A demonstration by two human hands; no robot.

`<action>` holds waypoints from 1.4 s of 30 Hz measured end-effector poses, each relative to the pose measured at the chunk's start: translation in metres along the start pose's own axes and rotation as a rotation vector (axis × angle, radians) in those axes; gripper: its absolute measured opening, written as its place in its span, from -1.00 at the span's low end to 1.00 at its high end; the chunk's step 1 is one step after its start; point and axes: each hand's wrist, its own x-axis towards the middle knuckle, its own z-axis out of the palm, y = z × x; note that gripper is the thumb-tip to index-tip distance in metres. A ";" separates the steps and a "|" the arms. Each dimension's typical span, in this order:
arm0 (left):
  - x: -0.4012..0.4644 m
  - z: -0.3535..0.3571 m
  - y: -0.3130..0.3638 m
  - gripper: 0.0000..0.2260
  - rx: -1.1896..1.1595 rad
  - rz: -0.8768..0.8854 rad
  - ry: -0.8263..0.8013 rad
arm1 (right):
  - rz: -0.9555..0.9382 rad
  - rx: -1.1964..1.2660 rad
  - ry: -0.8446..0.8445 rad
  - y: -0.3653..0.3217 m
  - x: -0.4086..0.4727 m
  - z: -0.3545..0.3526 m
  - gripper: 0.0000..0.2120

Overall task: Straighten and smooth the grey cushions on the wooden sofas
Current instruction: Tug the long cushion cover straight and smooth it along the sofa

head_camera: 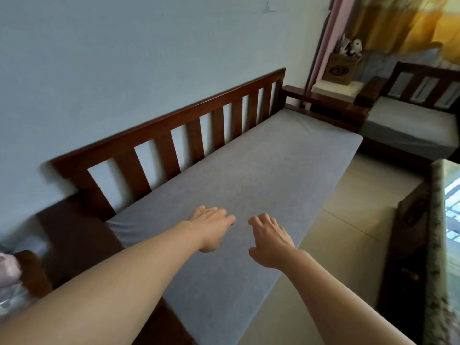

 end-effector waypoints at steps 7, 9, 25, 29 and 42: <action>0.098 -0.025 -0.016 -0.62 -0.063 -0.086 -0.010 | -0.036 -0.058 -0.020 0.064 0.087 -0.036 -0.48; 0.128 -0.034 -0.023 -0.63 -0.062 -0.114 -0.022 | -0.047 -0.063 -0.025 0.083 0.114 -0.051 -0.48; 0.342 -0.122 0.018 -0.57 -0.250 -0.429 -0.005 | -0.306 -0.120 -0.081 0.276 0.312 -0.161 -0.43; 0.391 -0.127 0.060 -0.54 -0.308 -0.477 -0.007 | -0.363 -0.156 -0.164 0.316 0.346 -0.158 -0.42; 0.490 -0.089 0.074 -0.52 -0.524 -0.701 -0.096 | -0.499 -0.164 -0.296 0.394 0.440 -0.130 -0.37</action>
